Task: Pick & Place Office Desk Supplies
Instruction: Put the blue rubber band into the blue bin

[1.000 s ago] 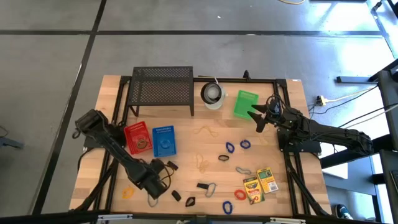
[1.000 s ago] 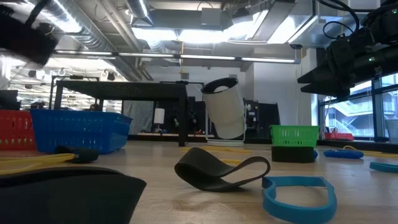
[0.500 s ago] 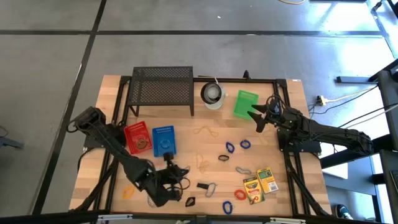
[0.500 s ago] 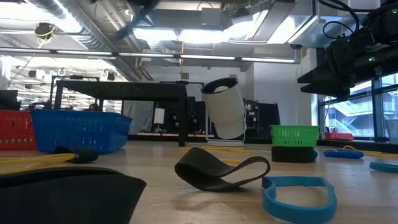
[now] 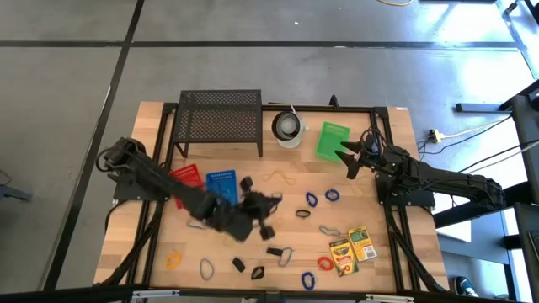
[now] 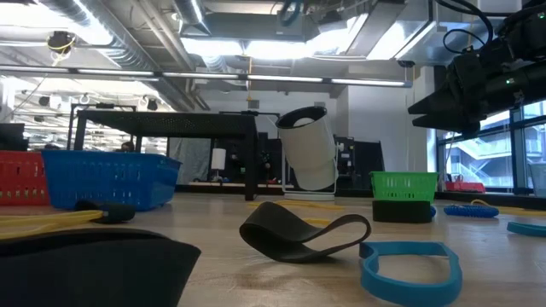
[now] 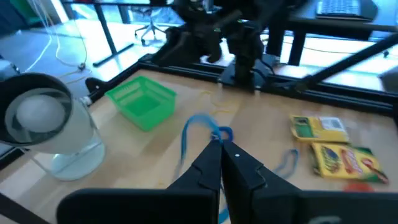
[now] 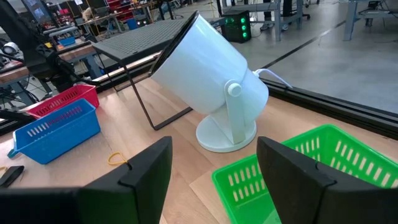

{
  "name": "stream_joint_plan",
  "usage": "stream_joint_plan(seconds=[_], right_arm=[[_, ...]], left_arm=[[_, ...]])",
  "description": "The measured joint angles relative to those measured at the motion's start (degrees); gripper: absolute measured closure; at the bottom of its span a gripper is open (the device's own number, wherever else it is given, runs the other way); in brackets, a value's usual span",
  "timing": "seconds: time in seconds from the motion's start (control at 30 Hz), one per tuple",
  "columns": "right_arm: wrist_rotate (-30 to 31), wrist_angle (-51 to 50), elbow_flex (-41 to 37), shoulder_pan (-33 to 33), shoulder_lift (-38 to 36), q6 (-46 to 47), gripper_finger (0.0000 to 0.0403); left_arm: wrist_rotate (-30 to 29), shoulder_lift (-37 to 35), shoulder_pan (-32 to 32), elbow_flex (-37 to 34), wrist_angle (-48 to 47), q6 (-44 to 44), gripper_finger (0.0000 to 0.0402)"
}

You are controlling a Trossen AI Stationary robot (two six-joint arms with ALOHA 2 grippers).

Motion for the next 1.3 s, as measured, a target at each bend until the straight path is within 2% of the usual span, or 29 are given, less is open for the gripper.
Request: stream_joint_plan(seconds=[0.2,0.27,0.43,0.57,0.83,1.0,1.17,1.3], right_arm=[[0.0,0.0,0.0,0.0,0.0,0.0,0.0166],[0.0,0.0,0.0,0.0,0.0,0.0,0.0166],[0.0,0.0,0.0,0.0,0.0,0.0,0.0166],[0.0,0.0,0.0,0.0,0.0,0.0,0.0166],[0.0,0.0,0.0,0.0,0.0,0.0,0.0166],[0.0,0.0,0.0,0.0,0.0,0.0,0.0166],[0.0,0.0,0.0,0.0,0.0,0.0,0.0165],[0.0,0.0,0.0,0.0,0.0,0.0,0.0165]], left_arm=[[6.1,-3.5,7.0,0.0,-4.6,2.5,0.0398],[7.0,-5.0,8.5,-0.3,-8.2,0.9,0.0398],[8.1,-9.3,10.3,-4.2,-22.0,-11.3,0.0398],[10.2,-12.9,10.0,-10.0,-27.6,-22.3,0.0398],[12.6,-20.0,5.3,-23.4,-29.2,-41.6,0.0398],[13.0,-20.9,3.2,-30.0,-28.7,-52.9,0.0398],[15.5,-20.9,2.7,-33.3,-26.8,-58.9,0.0398],[16.4,-20.9,2.7,-33.5,-26.6,-59.6,0.0398]])
